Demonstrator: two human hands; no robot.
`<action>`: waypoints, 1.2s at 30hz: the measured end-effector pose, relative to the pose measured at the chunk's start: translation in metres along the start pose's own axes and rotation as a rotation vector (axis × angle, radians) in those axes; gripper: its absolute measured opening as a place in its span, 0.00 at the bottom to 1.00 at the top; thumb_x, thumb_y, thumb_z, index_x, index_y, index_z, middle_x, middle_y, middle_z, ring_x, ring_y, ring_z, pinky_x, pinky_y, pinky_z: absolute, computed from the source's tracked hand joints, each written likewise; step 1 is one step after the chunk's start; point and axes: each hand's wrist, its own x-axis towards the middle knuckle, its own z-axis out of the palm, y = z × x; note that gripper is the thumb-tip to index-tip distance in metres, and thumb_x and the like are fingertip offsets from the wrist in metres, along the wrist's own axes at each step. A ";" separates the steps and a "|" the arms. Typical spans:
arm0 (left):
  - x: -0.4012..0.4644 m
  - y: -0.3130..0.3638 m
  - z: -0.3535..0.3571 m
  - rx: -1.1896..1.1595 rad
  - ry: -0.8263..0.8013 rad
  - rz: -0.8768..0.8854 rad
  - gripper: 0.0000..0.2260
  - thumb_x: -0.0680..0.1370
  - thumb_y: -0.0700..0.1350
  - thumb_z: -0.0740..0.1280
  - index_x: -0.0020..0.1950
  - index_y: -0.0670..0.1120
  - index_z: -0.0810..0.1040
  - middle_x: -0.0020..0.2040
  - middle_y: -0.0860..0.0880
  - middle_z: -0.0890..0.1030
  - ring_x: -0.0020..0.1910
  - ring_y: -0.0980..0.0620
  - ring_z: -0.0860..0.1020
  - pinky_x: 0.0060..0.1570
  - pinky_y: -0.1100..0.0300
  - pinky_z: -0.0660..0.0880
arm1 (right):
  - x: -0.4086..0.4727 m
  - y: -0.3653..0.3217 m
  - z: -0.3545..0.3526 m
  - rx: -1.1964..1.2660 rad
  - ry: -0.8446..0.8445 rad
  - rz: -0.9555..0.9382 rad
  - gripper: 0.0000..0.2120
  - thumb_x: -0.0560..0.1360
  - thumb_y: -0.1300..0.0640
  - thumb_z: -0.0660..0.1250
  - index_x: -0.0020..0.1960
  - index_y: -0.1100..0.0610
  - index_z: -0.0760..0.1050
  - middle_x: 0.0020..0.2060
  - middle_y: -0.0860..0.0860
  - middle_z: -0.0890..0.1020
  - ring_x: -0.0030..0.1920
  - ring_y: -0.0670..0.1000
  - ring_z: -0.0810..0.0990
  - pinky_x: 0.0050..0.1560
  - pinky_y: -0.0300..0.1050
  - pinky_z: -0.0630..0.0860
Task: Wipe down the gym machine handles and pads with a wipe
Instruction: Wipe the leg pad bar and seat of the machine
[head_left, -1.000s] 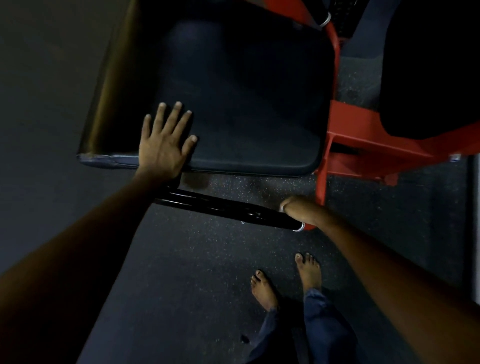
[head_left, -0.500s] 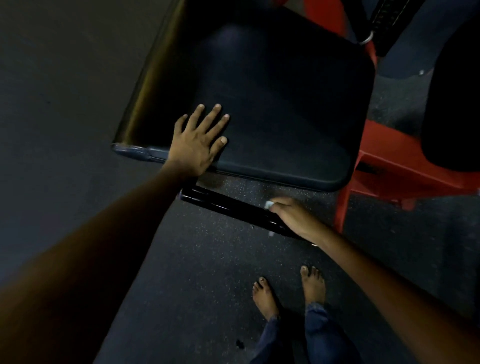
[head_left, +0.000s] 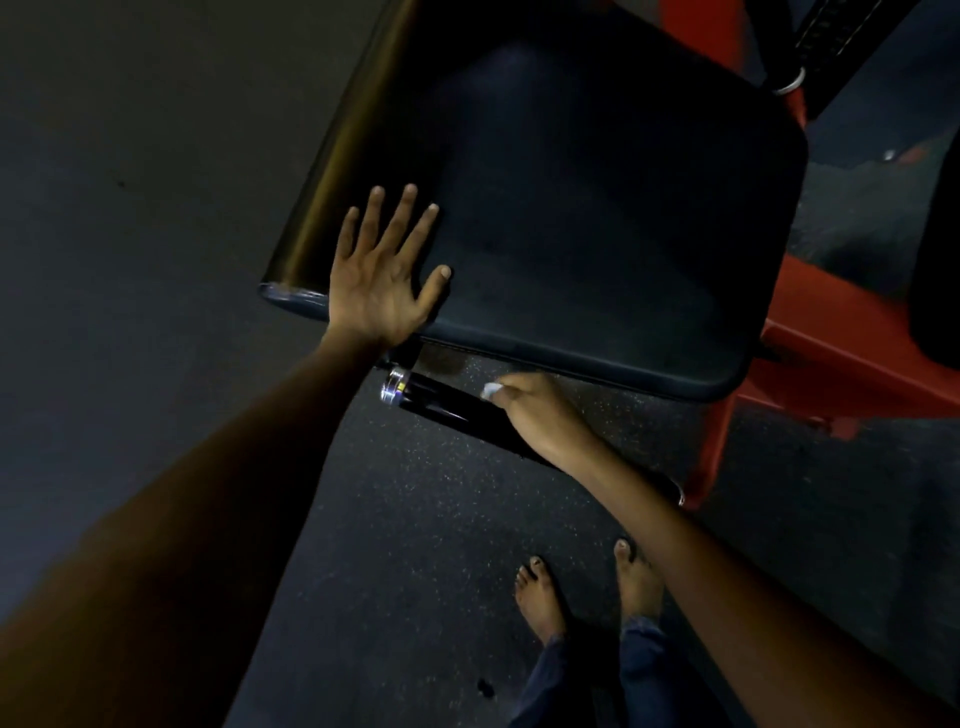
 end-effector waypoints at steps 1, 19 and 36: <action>-0.001 0.000 0.001 0.000 -0.007 -0.007 0.29 0.80 0.62 0.49 0.79 0.51 0.56 0.80 0.48 0.54 0.78 0.45 0.49 0.76 0.47 0.47 | -0.004 0.008 -0.004 -0.031 0.002 -0.014 0.12 0.78 0.54 0.60 0.38 0.55 0.76 0.35 0.56 0.79 0.37 0.57 0.79 0.42 0.52 0.73; 0.001 -0.003 0.002 -0.033 0.010 0.030 0.26 0.81 0.58 0.51 0.78 0.50 0.57 0.79 0.47 0.56 0.78 0.42 0.51 0.75 0.46 0.49 | -0.012 0.010 0.028 -0.679 0.092 -0.811 0.31 0.71 0.72 0.53 0.73 0.59 0.63 0.72 0.55 0.66 0.73 0.56 0.63 0.67 0.48 0.69; -0.034 0.090 -0.145 -0.363 -0.232 -0.223 0.24 0.83 0.50 0.56 0.78 0.47 0.57 0.79 0.47 0.54 0.78 0.47 0.52 0.74 0.50 0.53 | -0.075 -0.103 -0.106 -0.817 0.449 -0.153 0.14 0.81 0.59 0.55 0.62 0.56 0.74 0.55 0.57 0.80 0.53 0.59 0.79 0.48 0.47 0.73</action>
